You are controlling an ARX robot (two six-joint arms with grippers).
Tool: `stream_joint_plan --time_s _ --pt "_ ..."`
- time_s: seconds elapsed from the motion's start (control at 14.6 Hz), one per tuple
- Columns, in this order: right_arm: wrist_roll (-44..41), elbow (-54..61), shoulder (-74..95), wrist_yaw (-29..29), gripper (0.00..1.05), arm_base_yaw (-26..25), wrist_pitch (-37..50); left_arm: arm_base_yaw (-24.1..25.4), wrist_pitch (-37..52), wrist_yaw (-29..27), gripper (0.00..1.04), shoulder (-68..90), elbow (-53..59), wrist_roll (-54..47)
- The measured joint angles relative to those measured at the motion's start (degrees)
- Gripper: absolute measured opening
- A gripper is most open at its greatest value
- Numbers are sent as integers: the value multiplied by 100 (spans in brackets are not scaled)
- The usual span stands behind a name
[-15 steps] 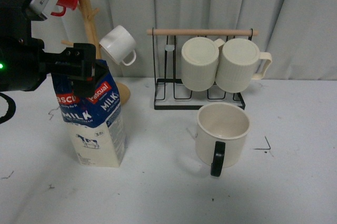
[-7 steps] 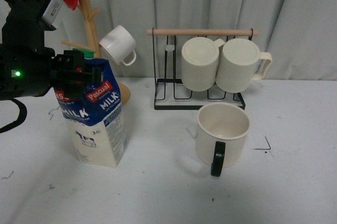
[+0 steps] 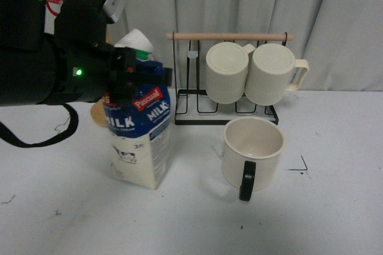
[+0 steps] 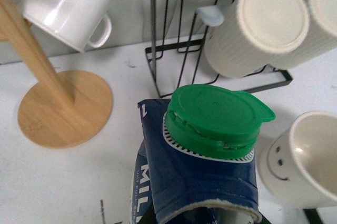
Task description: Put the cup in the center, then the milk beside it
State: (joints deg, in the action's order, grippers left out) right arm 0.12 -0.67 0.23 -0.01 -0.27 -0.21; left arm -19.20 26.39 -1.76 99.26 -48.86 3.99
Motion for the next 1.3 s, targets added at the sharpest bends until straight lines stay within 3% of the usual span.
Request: stream_joint_plan --time_s 0.21,0.41,1.23,1.3 --pt "0 0 0 0 98 0 0 -299 15 -378 5 2 -304 306" --pt "0 0 0 0 98 0 0 -763 31 -1115 5 455 -389 1016" --pt "0 0 0 0 98 0 0 -1073 107 -1270 5 658 -527 1427" --pt "0 0 0 0 98 0 0 -1152 173 -1091 31 656 -527 1596"
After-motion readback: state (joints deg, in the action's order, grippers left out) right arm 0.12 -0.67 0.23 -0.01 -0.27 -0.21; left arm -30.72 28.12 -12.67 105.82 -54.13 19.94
